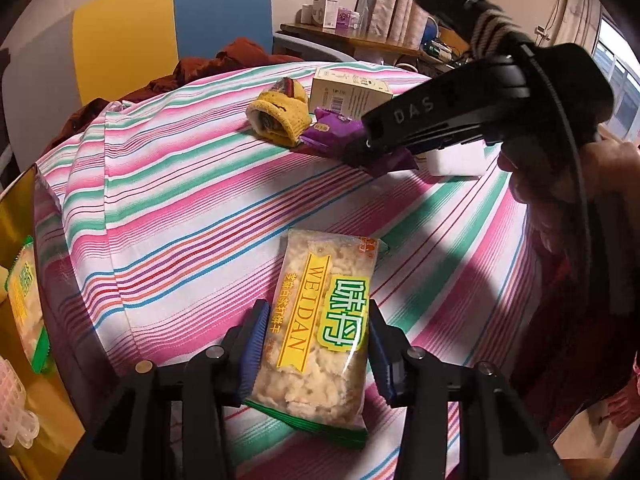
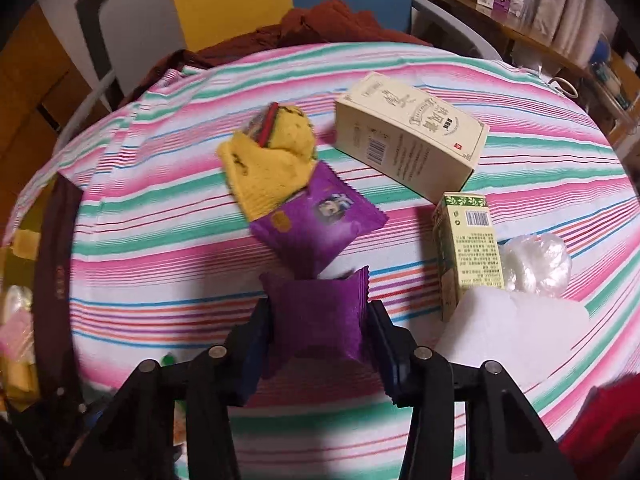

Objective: Organize objects
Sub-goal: 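Carry cracker packet and purple packet into the gold tray, opening both tools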

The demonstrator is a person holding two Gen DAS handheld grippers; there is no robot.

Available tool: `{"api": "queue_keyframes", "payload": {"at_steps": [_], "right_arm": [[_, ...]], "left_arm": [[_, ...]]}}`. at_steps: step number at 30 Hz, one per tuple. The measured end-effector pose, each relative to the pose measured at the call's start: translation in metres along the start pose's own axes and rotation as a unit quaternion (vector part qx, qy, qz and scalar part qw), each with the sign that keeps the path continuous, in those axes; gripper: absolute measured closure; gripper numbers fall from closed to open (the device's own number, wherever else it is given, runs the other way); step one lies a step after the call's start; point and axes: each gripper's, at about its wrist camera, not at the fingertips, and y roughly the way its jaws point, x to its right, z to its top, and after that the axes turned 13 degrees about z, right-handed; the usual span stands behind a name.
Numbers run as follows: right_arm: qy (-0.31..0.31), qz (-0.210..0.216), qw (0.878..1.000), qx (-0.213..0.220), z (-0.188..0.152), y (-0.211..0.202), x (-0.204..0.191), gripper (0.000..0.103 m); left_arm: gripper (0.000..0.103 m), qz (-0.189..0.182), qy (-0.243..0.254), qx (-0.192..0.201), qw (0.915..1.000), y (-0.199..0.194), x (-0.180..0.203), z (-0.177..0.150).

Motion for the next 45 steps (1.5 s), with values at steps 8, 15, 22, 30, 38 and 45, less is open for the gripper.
{"api": "queue_keyframes", "payload": {"at_steps": [8,15,22,30,38,45], "right_arm": [[0.004,0.068,0.997,0.047,-0.013,-0.026,-0.011,0.055],[-0.034,0.099,0.99,0.09,-0.014,-0.042,-0.034,0.055],[-0.038,0.117,0.987,0.098,-0.015,-0.051,-0.056,0.059],[-0.118,0.183,0.971,0.097,-0.006,-0.06,-0.143,0.059],[-0.171,0.229,0.956,0.062,0.003,-0.034,-0.236,0.059],[-0.17,0.243,0.954,0.038,0.016,-0.003,-0.285,0.045]], "left_arm": [[0.057,-0.018,-0.013,0.025,0.9994,-0.041,0.001,0.003],[0.057,-0.002,-0.068,0.069,0.9953,-0.091,-0.039,0.002],[0.057,0.048,-0.145,0.097,0.9836,-0.129,-0.102,-0.018],[0.056,0.129,-0.244,0.107,0.9551,-0.158,-0.196,-0.046],[0.053,0.204,-0.302,0.075,0.9282,-0.135,-0.279,-0.054],[0.027,0.218,-0.348,0.071,0.909,-0.129,-0.311,-0.059]]}}
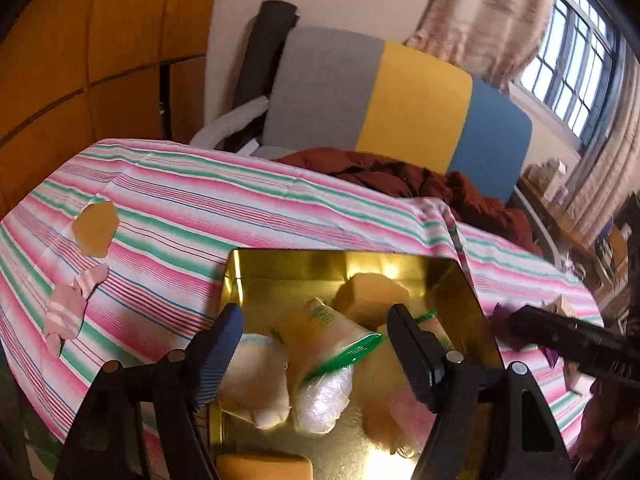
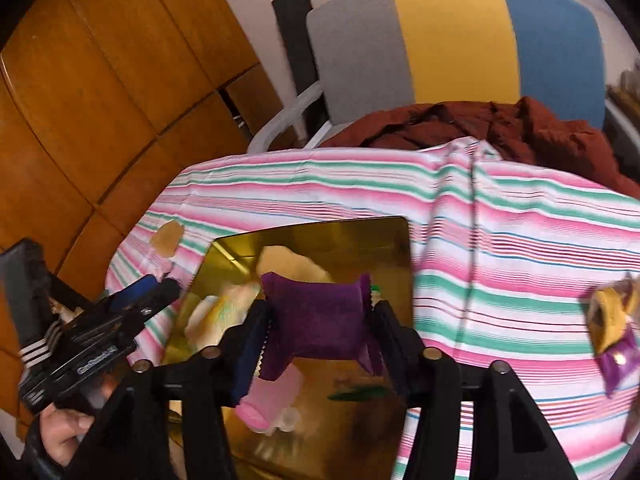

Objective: Organize objects
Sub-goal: 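Carry cracker packet and purple packet into the gold tray, opening both tools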

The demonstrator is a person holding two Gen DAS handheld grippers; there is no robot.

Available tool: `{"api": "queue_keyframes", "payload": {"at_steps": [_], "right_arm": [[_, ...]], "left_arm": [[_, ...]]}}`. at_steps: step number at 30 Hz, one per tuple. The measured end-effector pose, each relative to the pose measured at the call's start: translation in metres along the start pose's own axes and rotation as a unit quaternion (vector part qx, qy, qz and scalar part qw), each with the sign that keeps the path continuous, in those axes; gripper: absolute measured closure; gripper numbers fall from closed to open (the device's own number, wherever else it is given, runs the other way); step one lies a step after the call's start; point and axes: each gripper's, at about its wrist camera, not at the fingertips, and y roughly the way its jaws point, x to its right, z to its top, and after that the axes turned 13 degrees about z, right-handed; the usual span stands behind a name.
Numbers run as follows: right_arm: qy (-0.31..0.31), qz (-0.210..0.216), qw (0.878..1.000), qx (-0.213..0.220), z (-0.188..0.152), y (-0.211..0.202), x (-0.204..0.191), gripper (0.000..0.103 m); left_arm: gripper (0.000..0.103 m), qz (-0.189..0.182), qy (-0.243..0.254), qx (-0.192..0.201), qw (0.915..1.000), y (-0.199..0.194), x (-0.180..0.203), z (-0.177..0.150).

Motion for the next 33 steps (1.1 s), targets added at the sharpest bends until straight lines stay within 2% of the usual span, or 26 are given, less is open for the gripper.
{"api": "queue_keyframes", "payload": {"at_steps": [8,13,18,20,24,28,33], "right_arm": [[-0.02,-0.009,1.0,-0.012,-0.013,0.006,-0.012,0.045],[-0.028,-0.023,0.999,-0.015,-0.028,0.006,-0.018,0.039],[-0.054,-0.05,0.997,-0.002,-0.041,0.0,-0.03,0.035],[-0.06,-0.054,0.997,0.002,-0.045,-0.003,-0.034,0.03],[-0.075,-0.074,0.994,0.016,-0.054,-0.009,-0.043,0.029],[-0.087,-0.106,0.99,0.034,-0.064,-0.017,-0.05,0.024],[-0.095,-0.124,0.987,0.043,-0.071,-0.024,-0.053,0.024]], "left_arm": [[0.027,0.034,0.016,0.024,0.999,-0.025,0.002,-0.023],[0.027,0.048,0.008,0.038,0.9981,-0.044,0.001,-0.035],[0.027,0.05,0.008,0.041,0.9979,-0.057,0.003,-0.047],[0.027,0.049,0.009,0.041,0.9979,-0.061,0.004,-0.051],[0.027,0.056,0.007,0.045,0.9974,-0.068,0.005,-0.06],[0.027,0.06,0.008,0.045,0.9971,-0.072,0.007,-0.067],[0.027,0.06,0.015,0.042,0.9972,-0.074,0.011,-0.072]]}}
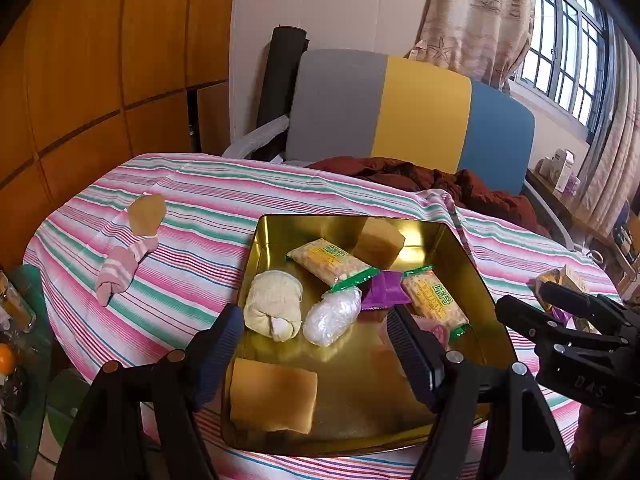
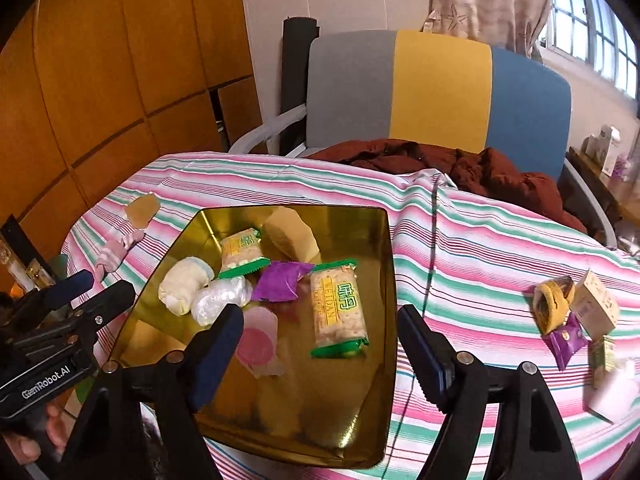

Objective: Organize objects
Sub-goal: 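Carry cracker packet and purple packet into the gold tray, opening both tools, then move both tools back toward the yellow knit sock and white foam block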

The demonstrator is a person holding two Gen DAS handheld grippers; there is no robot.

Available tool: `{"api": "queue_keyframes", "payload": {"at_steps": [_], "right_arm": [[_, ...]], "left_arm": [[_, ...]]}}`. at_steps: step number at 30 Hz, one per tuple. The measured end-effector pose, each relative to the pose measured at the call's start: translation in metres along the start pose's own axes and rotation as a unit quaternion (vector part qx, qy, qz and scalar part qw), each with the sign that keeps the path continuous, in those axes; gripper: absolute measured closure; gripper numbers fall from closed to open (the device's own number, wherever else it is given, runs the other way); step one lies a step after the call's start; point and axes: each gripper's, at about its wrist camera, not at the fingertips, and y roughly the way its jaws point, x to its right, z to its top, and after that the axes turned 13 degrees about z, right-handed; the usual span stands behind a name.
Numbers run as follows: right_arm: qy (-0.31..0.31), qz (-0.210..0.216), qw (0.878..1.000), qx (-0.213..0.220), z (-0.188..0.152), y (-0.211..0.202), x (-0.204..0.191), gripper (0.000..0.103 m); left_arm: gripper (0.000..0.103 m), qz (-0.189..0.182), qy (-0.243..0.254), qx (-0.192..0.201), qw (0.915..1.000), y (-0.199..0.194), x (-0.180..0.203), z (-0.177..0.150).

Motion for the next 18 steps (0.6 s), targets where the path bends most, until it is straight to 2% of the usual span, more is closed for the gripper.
{"api": "queue_keyframes", "payload": {"at_steps": [18], "right_arm": [[-0.013,-0.034,0.999,0.016,-0.015,-0.016,0.004,0.019]], "left_arm": [[0.027,-0.007,0.03,0.001,0.9995,-0.012,0.021,-0.007]]}}
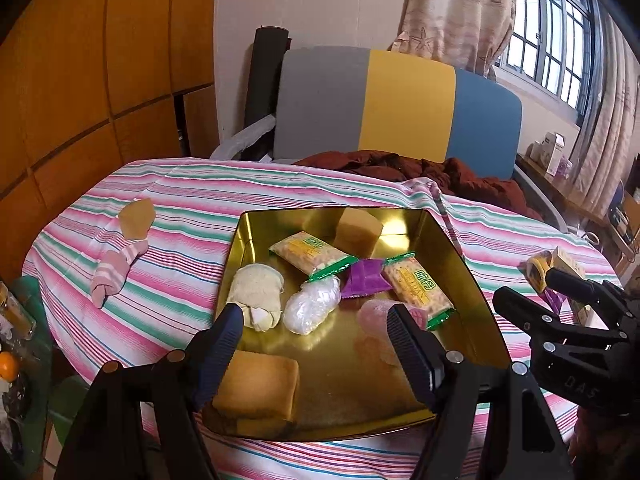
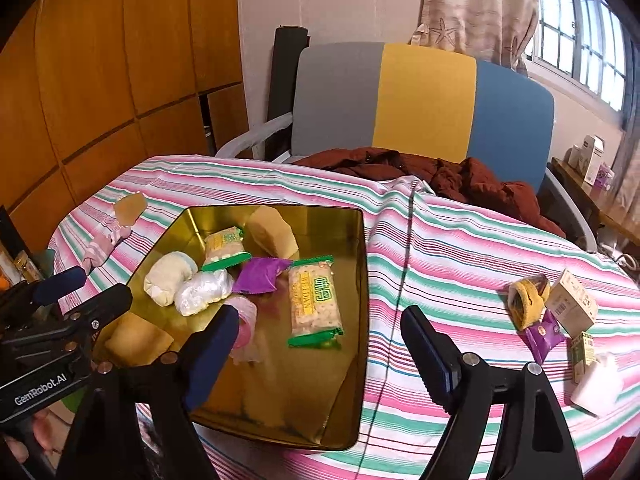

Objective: Organize objects
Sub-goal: 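Move both tools back toward the yellow knit sock and white foam block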

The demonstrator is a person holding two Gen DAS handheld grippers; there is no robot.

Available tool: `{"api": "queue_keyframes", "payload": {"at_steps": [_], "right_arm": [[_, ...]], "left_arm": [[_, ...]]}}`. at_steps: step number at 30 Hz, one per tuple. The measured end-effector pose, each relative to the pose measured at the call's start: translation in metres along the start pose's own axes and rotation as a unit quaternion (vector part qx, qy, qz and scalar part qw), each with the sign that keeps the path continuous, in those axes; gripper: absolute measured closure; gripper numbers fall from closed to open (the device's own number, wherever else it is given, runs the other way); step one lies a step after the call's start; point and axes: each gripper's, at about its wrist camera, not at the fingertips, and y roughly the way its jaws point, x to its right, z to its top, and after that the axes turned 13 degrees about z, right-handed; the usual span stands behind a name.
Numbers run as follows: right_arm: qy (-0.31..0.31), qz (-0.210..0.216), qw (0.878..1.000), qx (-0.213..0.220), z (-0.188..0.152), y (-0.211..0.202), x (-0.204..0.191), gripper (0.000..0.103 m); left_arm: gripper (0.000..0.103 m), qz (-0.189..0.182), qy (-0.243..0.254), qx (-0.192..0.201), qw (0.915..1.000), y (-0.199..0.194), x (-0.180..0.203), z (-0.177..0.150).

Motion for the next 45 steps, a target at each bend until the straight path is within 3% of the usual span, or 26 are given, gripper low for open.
{"api": "queue_keyframes", "payload": {"at_steps": [7,16,30,33,36,41,43,45], "right_arm": [[0.009,-0.018,1.0,0.001,-0.006,-0.005,0.016,0.017],[0.053,-0.048,0.997,-0.013,-0.016,-0.01,0.064,0.016],[0.172,-0.13,0.976,0.004,-0.023,-0.069,0.2,0.016],[0.201,-0.159,0.966,0.016,-0.027,-0.086,0.236,0.016],[0.256,-0.184,0.948,0.036,-0.039,-0.106,0.278,0.015],[0.361,-0.215,0.904,0.074,-0.076,-0.134,0.335,0.015],[0.425,-0.201,0.879,0.085,-0.096,-0.14,0.355,0.015],[0.459,-0.18,0.863,0.104,-0.106,-0.145,0.365,0.014]], "left_arm": [[0.027,-0.024,0.022,0.006,0.9994,-0.004,0.016,0.003],[0.027,-0.101,0.056,0.011,0.9932,-0.011,0.046,0.014],[0.027,-0.17,0.135,0.015,0.976,-0.016,0.118,0.025],[0.027,-0.18,0.151,0.022,0.9719,-0.019,0.134,0.027],[0.027,-0.189,0.161,0.013,0.9686,-0.015,0.152,0.03],[0.027,-0.204,0.184,-0.001,0.9615,-0.008,0.186,0.033],[0.027,-0.207,0.192,-0.006,0.9593,-0.007,0.2,0.033],[0.027,-0.208,0.2,-0.013,0.9573,-0.001,0.216,0.034]]}}
